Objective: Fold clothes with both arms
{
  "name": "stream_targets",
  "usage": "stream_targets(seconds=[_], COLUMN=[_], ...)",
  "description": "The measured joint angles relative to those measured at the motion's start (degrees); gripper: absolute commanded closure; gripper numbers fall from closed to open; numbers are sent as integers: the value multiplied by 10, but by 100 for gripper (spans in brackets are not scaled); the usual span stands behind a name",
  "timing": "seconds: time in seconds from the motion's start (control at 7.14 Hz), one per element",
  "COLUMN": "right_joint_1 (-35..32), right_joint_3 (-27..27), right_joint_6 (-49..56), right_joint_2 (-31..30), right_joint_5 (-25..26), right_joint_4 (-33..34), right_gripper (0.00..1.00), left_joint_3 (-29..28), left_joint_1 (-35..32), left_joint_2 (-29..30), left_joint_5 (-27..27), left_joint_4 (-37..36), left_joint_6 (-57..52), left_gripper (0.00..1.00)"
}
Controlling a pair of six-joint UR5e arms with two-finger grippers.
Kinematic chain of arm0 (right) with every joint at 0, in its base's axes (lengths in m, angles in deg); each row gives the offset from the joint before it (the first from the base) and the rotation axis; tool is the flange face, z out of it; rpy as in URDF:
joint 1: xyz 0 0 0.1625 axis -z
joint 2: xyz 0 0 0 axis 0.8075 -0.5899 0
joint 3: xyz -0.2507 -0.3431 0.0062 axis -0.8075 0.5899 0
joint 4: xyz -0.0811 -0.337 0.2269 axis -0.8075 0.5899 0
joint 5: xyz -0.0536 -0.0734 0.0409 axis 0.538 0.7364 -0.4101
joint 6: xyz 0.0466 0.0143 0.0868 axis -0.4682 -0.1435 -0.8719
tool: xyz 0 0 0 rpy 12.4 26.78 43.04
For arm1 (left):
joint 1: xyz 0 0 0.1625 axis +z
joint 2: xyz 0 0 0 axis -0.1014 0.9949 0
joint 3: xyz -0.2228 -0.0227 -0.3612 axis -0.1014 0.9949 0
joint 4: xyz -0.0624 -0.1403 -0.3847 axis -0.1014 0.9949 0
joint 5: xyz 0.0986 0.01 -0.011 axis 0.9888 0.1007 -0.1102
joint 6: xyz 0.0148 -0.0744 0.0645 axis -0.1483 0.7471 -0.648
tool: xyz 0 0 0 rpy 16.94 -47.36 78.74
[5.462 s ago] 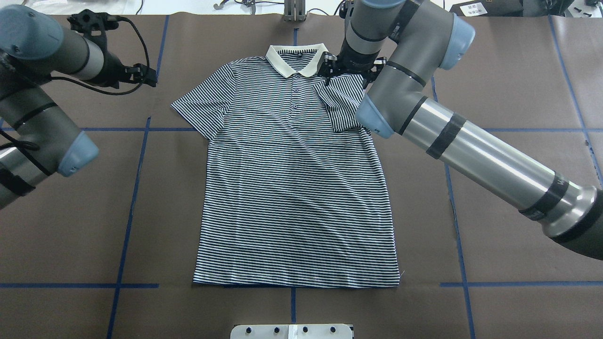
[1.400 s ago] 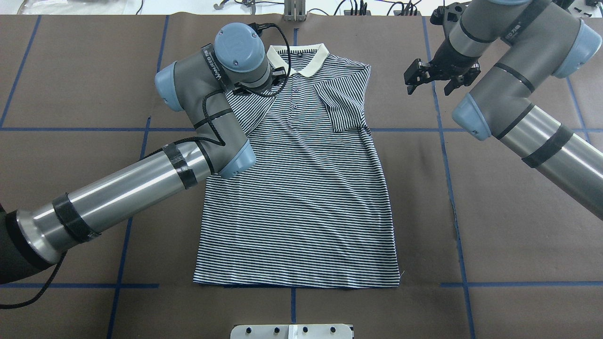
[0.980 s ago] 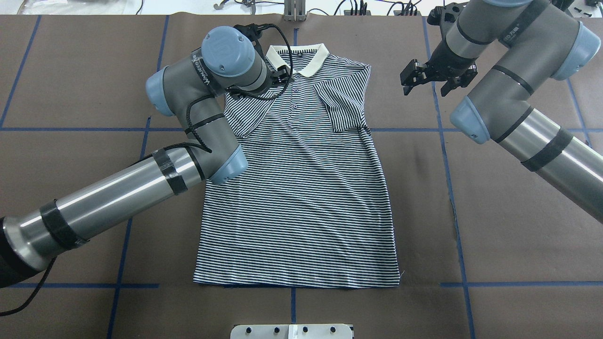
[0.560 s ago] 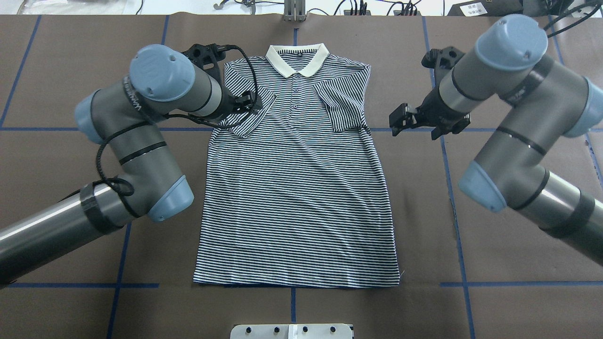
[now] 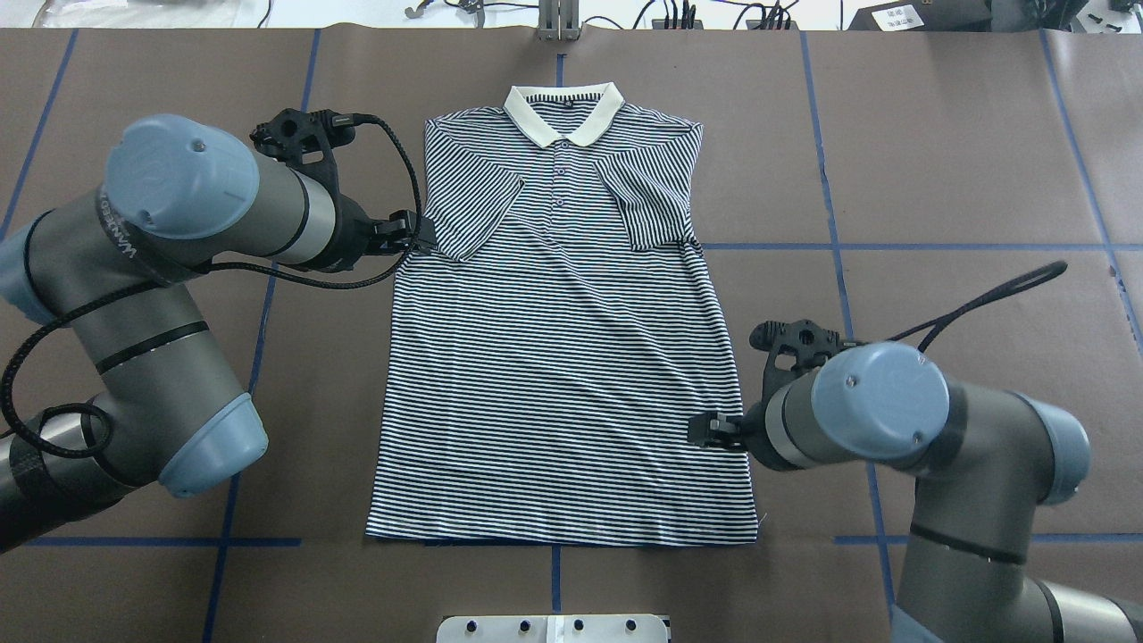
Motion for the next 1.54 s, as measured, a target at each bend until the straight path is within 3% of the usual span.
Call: stream_targets(seconds=[0.42,1.54], right_joint_1=[82,85], right_joint_3=[-15,10], right_joint_6=[-55,-51], right_joint_2=[-35,-32], right_joint_5=[59,53], right_joint_4=[0,1], right_gripper=[0,1], left_joint_3=[3,3], left_joint_1=[1,1], left_joint_2=[-1,1], left_joint_5=[-1,-2], left_joint_4=[-2,-1], left_joint_6=[0,1], left_gripper=[0,0])
